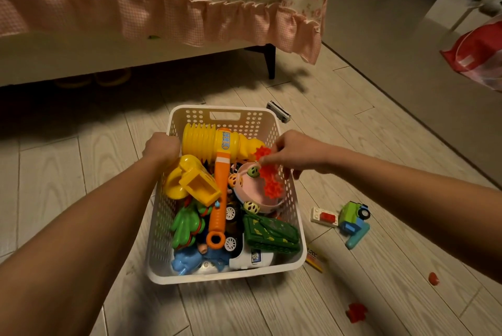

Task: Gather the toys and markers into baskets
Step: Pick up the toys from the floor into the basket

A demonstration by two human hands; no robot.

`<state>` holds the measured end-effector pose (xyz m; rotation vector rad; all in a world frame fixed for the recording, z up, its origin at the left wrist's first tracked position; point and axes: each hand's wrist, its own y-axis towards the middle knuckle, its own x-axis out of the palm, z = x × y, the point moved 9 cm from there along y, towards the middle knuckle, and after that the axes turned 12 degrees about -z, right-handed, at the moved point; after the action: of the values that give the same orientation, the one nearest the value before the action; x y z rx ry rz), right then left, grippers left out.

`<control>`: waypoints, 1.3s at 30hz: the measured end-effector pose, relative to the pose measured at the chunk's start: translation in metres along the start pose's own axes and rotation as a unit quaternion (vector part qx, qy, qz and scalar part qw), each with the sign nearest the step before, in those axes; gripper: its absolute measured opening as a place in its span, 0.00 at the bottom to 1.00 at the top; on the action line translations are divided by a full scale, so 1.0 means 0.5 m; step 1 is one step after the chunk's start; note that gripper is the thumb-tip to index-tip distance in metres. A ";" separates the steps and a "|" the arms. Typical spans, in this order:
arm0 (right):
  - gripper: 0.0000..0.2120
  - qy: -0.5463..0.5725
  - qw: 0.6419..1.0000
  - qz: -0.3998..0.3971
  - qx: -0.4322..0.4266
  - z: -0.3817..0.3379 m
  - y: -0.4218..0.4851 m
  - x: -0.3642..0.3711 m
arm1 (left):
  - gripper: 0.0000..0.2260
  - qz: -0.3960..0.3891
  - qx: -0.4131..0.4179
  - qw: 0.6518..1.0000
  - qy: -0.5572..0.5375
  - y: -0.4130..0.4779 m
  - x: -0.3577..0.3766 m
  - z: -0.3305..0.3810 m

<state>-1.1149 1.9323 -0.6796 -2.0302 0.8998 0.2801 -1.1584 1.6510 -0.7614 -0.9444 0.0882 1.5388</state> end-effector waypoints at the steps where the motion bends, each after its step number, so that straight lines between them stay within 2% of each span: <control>1: 0.10 -0.007 1.000 -0.007 0.004 0.003 0.007 0.016 | 0.14 0.000 -0.001 1.000 0.001 0.000 0.000 0.000; 6: 0.11 -0.097 0.995 0.010 -0.002 -0.002 0.019 0.043 | 0.14 0.000 -0.003 1.000 0.001 0.001 0.001 -0.001; 11: 0.12 -0.036 0.984 0.173 0.009 0.030 0.011 -0.068 | 0.15 0.000 -0.004 1.000 0.001 0.003 -0.001 -0.002; 14: 0.08 -0.095 0.969 0.223 0.051 0.103 0.010 -0.099 | 0.15 -0.003 -0.002 1.000 0.002 0.004 0.000 -0.002; 17: 0.12 -0.221 0.955 0.175 0.091 0.191 0.024 -0.059 | 0.15 0.002 -0.006 1.000 0.003 0.004 -0.001 -0.002; 20: 0.19 -0.354 0.926 0.036 0.128 0.273 0.038 0.017 | 0.15 0.000 -0.006 1.000 0.004 0.004 0.001 -0.001; 22: 0.24 -0.388 0.909 -0.030 0.148 0.316 0.039 0.055 | 0.15 -0.003 -0.005 1.000 0.005 0.004 0.002 -0.001; 26: 0.26 -0.417 0.894 -0.066 0.150 0.353 0.028 0.100 | 0.15 -0.004 -0.002 1.000 0.005 0.006 0.002 -0.001; 30: 0.20 -0.460 0.880 -0.036 0.112 0.361 0.026 0.118 | 0.14 -0.004 -0.003 1.000 0.004 0.005 0.000 0.000; 33: 0.17 -0.454 0.886 -0.027 0.090 0.357 0.029 0.128 | 0.14 -0.005 -0.001 1.000 0.002 0.004 0.001 -0.001; 35: 0.16 -0.426 0.902 -0.009 0.069 0.336 0.031 0.119 | 0.14 -0.007 0.000 1.000 0.002 0.003 0.002 0.000; 37: 0.15 -0.374 0.924 0.052 0.054 0.306 0.032 0.073 | 0.14 -0.007 0.001 1.000 0.002 0.003 0.002 0.001; 39: 0.14 -0.302 0.940 0.152 0.039 0.267 0.025 -0.001 | 0.14 -0.007 0.001 1.000 0.001 0.001 0.002 0.001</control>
<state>-1.1061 2.0340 -0.7664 -1.5760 0.8028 0.9628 -1.1591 1.6522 -0.7619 -0.9437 0.0845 1.5256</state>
